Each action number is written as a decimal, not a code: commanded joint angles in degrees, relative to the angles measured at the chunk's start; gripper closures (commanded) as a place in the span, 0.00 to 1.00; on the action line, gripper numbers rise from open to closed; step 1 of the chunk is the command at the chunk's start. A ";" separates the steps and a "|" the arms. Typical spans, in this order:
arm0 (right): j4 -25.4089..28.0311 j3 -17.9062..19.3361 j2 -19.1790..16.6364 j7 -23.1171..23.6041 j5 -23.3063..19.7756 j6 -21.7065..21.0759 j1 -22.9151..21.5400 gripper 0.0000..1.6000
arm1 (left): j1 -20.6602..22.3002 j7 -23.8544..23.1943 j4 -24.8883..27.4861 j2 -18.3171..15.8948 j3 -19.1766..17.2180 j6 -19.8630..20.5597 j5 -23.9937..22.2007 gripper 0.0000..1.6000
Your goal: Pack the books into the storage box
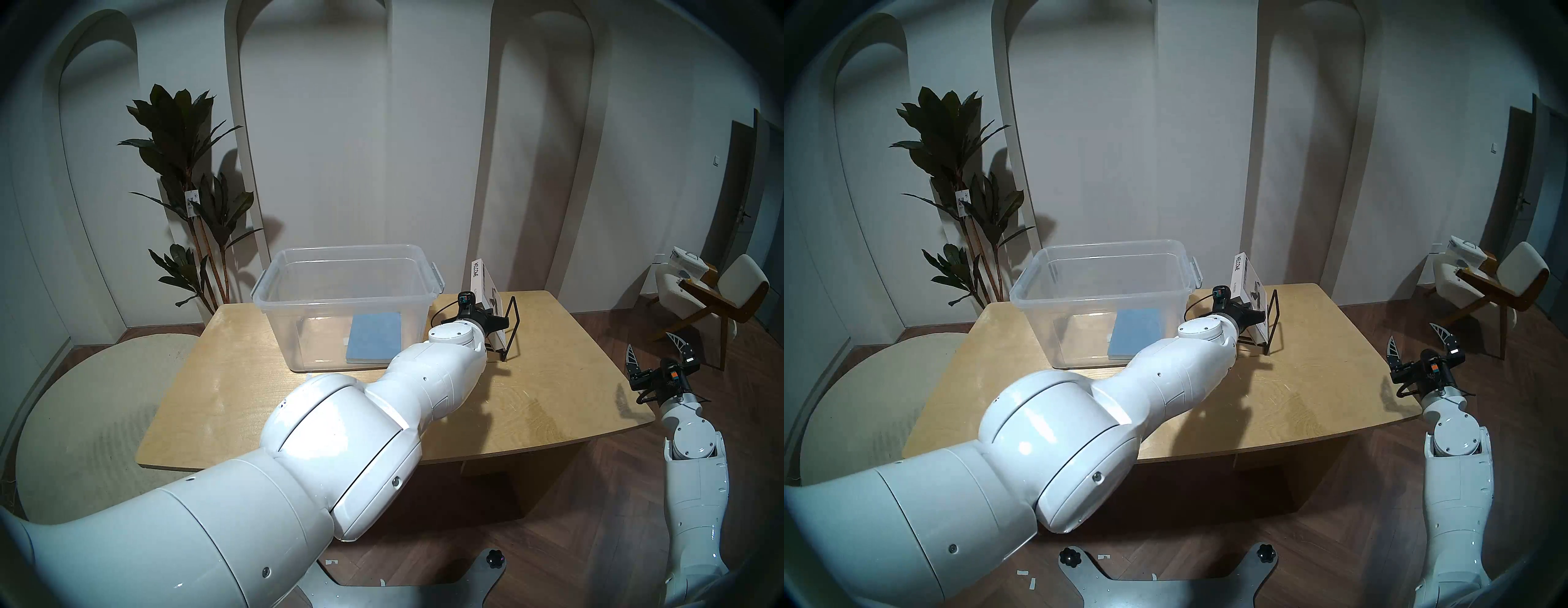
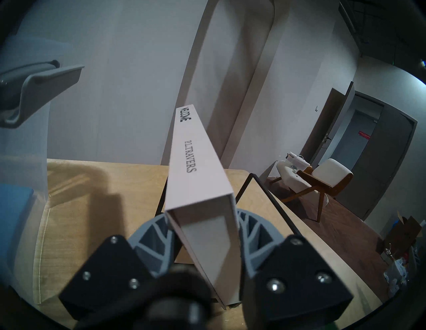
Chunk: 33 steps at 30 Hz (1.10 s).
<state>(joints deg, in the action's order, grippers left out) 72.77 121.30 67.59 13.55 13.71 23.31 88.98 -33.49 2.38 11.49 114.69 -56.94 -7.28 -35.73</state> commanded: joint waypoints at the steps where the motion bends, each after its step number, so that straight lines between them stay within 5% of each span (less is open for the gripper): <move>1: 1.08 0.07 -0.53 -0.05 0.06 0.58 -0.44 0.00 | 2.17 0.14 0.75 0.31 0.85 0.09 0.36 0.55; 5: 1.06 0.07 -0.53 -0.05 0.05 0.59 -0.45 0.00 | 1.80 -0.30 0.64 0.31 1.16 0.58 0.18 0.71; 6: 1.06 0.07 -0.53 -0.05 0.05 0.60 -0.45 0.00 | 1.69 -0.12 0.68 0.31 1.42 0.77 0.27 0.58; 7: 1.05 0.07 -0.53 -0.05 0.05 0.60 -0.45 0.00 | 1.56 -0.18 0.71 0.31 1.53 0.86 0.23 0.00; 33: 0.89 0.04 -0.55 -0.05 -0.01 0.59 -0.53 0.00 | 0.91 -1.89 0.87 0.31 0.16 4.87 -4.53 0.00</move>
<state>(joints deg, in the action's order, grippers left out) 72.65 121.29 67.54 13.55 13.65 23.42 88.92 -34.48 1.62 11.25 114.67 -54.99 -3.33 -38.13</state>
